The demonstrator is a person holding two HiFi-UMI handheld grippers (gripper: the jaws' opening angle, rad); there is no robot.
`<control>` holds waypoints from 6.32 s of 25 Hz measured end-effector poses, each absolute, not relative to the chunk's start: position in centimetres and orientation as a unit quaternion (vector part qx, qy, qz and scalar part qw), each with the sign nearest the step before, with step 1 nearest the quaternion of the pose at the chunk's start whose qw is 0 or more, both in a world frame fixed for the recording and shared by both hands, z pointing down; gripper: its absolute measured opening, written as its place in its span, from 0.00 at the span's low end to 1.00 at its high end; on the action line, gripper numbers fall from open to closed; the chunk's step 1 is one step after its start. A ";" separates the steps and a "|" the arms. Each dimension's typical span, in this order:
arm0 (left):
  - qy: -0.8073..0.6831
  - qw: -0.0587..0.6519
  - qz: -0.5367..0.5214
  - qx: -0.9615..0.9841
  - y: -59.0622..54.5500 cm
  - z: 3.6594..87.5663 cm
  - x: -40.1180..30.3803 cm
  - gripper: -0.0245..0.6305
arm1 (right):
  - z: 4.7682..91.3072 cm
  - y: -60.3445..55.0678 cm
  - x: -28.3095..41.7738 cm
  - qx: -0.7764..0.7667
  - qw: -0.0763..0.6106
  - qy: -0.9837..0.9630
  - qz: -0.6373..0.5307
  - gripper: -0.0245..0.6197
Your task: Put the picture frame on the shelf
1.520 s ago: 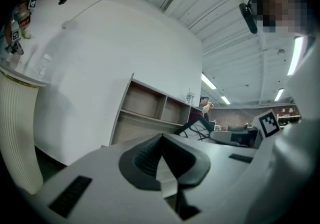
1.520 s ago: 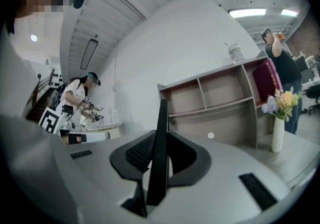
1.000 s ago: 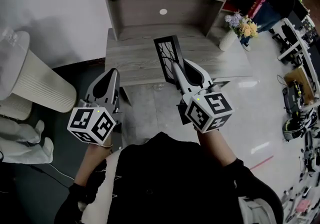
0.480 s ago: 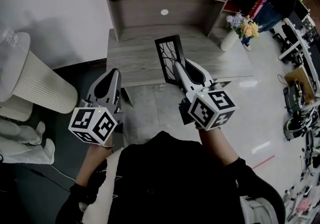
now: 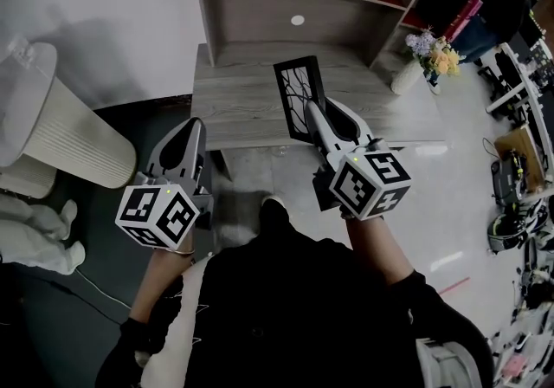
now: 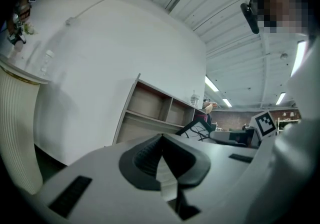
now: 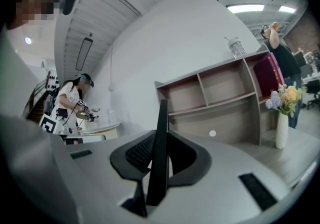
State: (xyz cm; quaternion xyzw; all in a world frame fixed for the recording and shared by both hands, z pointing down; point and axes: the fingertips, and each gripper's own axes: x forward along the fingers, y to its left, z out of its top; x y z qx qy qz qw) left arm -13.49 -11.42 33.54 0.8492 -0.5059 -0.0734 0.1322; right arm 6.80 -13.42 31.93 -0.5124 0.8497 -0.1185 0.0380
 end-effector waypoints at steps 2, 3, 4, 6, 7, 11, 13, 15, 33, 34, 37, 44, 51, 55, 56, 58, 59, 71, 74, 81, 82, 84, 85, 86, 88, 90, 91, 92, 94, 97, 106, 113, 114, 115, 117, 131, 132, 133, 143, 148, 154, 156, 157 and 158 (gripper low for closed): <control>-0.510 0.132 -0.075 0.847 -12.0 33.5 -13.9 0.06 | 31.7 -14.3 6.7 -0.512 0.039 0.850 -0.118 0.15; -0.512 0.131 -0.076 0.845 -12.3 33.5 -14.1 0.06 | 31.6 -14.8 6.7 -0.511 0.041 0.850 -0.117 0.15; -0.515 0.130 -0.077 0.844 -12.7 33.4 -14.3 0.06 | 31.5 -15.4 6.7 -0.511 0.043 0.850 -0.117 0.15; -0.521 0.125 -0.077 0.841 -13.7 33.3 -14.9 0.06 | 31.3 -16.8 6.7 -0.512 0.047 0.850 -0.115 0.15; -0.524 0.123 -0.077 0.839 -14.3 33.3 -15.1 0.06 | 31.3 -17.6 6.8 -0.513 0.048 0.850 -0.114 0.15; -0.539 0.123 -0.082 0.829 -16.7 33.5 -16.3 0.06 | 30.9 -21.1 7.0 -0.514 0.056 0.849 -0.112 0.15; -0.545 0.124 -0.083 0.825 -18.0 33.4 -16.7 0.06 | 30.6 -22.7 6.7 -0.509 0.059 0.851 -0.110 0.15; -0.550 0.121 -0.084 0.822 -19.2 33.2 -17.2 0.06 | 30.4 -24.4 6.2 -0.503 0.061 0.855 -0.109 0.15; -0.606 0.112 -0.094 0.782 -24.9 31.7 -21.0 0.06 | 27.5 -34.4 4.3 -0.464 0.079 0.877 -0.098 0.15; -0.609 0.112 -0.093 0.780 -24.9 31.7 -21.1 0.06 | 27.3 -34.7 4.2 -0.463 0.080 0.878 -0.097 0.15; -0.619 0.113 -0.091 0.772 -25.0 31.8 -21.7 0.06 | 26.6 -36.0 4.1 -0.459 0.085 0.880 -0.091 0.15; -0.640 0.105 -0.094 0.755 -25.0 31.3 -23.0 0.06 | 24.9 -38.6 4.1 -0.454 0.094 0.882 -0.078 0.15; -0.657 0.100 -0.093 0.742 -25.3 31.1 -23.9 0.06 | 23.3 -41.0 3.5 -0.442 0.106 0.888 -0.066 0.15; -0.666 0.096 -0.096 0.733 -25.5 31.0 -24.8 0.06 | 22.7 -42.2 2.4 -0.434 0.107 0.892 -0.061 0.15; -0.669 0.095 -0.096 0.731 -25.6 30.9 -25.0 0.06 | 22.7 -42.5 2.1 -0.432 0.107 0.894 -0.062 0.15; -0.672 0.095 -0.097 0.728 -25.9 30.9 -25.3 0.06 | 22.9 -43.3 1.4 -0.427 0.105 0.896 -0.068 0.15; -0.673 0.096 -0.097 0.727 -26.2 31.0 -25.4 0.06 | 23.1 -43.7 1.1 -0.424 0.103 0.897 -0.073 0.15; -0.675 0.116 -0.104 0.721 -30.7 33.5 -24.7 0.06 | 23.4 -47.4 -0.7 -0.386 0.098 0.912 -0.103 0.15; -0.679 0.116 -0.106 0.717 -31.8 33.8 -25.4 0.06 | 23.5 -48.4 -0.7 -0.382 0.111 0.910 -0.119 0.15; -0.645 0.127 -0.103 0.746 -35.2 34.1 -26.0 0.06 | 24.4 -49.3 -0.6 -0.421 0.107 0.892 -0.128 0.15; -0.638 0.131 -0.104 0.752 -35.8 34.2 -26.0 0.06 | 24.5 -49.5 -0.6 -0.429 0.104 0.888 -0.127 0.15; -0.621 0.137 -0.099 0.765 -37.0 34.2 -26.0 0.06 | 24.6 -49.7 -0.4 -0.445 0.103 0.880 -0.129 0.15; -0.613 0.137 -0.095 0.773 -37.5 34.1 -26.0 0.06 | 24.7 -49.7 -0.3 -0.453 0.104 0.876 -0.131 0.15; -0.605 0.135 -0.092 0.779 -38.0 33.9 -26.0 0.06 | 24.6 -49.8 -0.2 -0.460 0.106 0.871 -0.134 0.15; -0.594 0.131 -0.090 0.789 -38.8 33.4 -26.2 0.06 | 24.6 -49.9 -0.1 -0.473 0.110 0.863 -0.138 0.15; -0.586 0.130 -0.093 0.794 -39.3 33.1 -26.5 0.06 | 24.6 -49.9 -0.4 -0.481 0.112 0.858 -0.142 0.15; -0.583 0.131 -0.094 0.796 -39.5 33.1 -26.6 0.06 | 24.6 -49.9 -0.6 -0.484 0.112 0.856 -0.143 0.15; -0.580 0.132 -0.094 0.799 -39.6 33.1 -26.6 0.06 | 24.6 -49.9 -0.8 -0.486 0.113 0.855 -0.143 0.15; -0.573 0.135 -0.094 0.802 -39.8 33.1 -26.7 0.06 | 24.5 -49.9 -1.1 -0.491 0.114 0.852 -0.142 0.15; -0.570 0.139 -0.096 0.804 -39.9 33.1 -27.2 0.06 | 24.4 -50.1 -1.7 -0.494 0.111 0.851 -0.138 0.15; -0.579 0.140 -0.104 0.797 -39.3 33.3 -28.7 0.06 | 24.0 -50.6 -2.4 -0.512 0.090 0.847 -0.110 0.15; -0.582 0.139 -0.104 0.795 -39.0 33.2 -28.9 0.06 | 24.5 -50.9 -1.3 -0.536 0.088 0.831 -0.121 0.16; -0.581 0.140 -0.105 0.795 -39.0 33.2 -28.8 0.06 | 24.6 -51.0 -1.0 -0.539 0.091 0.828 -0.128 0.16; -0.579 0.141 -0.105 0.796 -39.0 33.1 -28.7 0.06 | 24.8 -51.1 -0.8 -0.540 0.095 0.824 -0.140 0.16; -0.578 0.145 -0.107 0.796 -39.0 33.1 -28.5 0.06 | 25.5 -51.2 -0.6 -0.536 0.113 0.817 -0.181 0.16; -0.570 0.145 -0.110 0.801 -39.1 33.0 -28.0 0.06 | 28.2 -53.2 1.4 -0.519 0.237 0.727 -0.382 0.15; -0.570 0.144 -0.110 0.801 -39.0 33.0 -28.0 0.06 | 28.4 -53.3 1.5 -0.518 0.246 0.719 -0.392 0.15; -0.570 0.144 -0.110 0.801 -39.0 33.1 -28.0 0.06 | 28.7 -53.5 1.7 -0.516 0.257 0.711 -0.403 0.15; -0.572 0.141 -0.105 0.801 -39.1 32.9 -28.0 0.06 | 29.9 -54.5 2.2 -0.527 0.292 0.669 -0.435 0.15; -0.573 0.140 -0.104 0.801 -39.3 32.9 -27.9 0.06 | 30.2 -54.9 2.0 -0.541 0.272 0.668 -0.432 0.15; -0.575 0.140 -0.107 0.799 -39.5 32.9 -28.0 0.06 | 29.4 -55.2 1.4 -0.563 0.210 0.702 -0.382 0.17; -0.575 0.141 -0.108 0.798 -39.5 32.8 -28.1 0.06 | 29.2 -55.2 1.3 -0.571 0.189 0.711 -0.363 0.17; -0.576 0.142 -0.108 0.798 -39.6 32.8 -28.1 0.06 | 29.1 -55.2 1.2 -0.574 0.181 0.715 -0.356 0.17; -0.576 0.142 -0.109 0.797 -39.5 32.8 -28.2 0.06 | 29.1 -55.2 1.2 -0.576 0.175 0.717 -0.351 0.17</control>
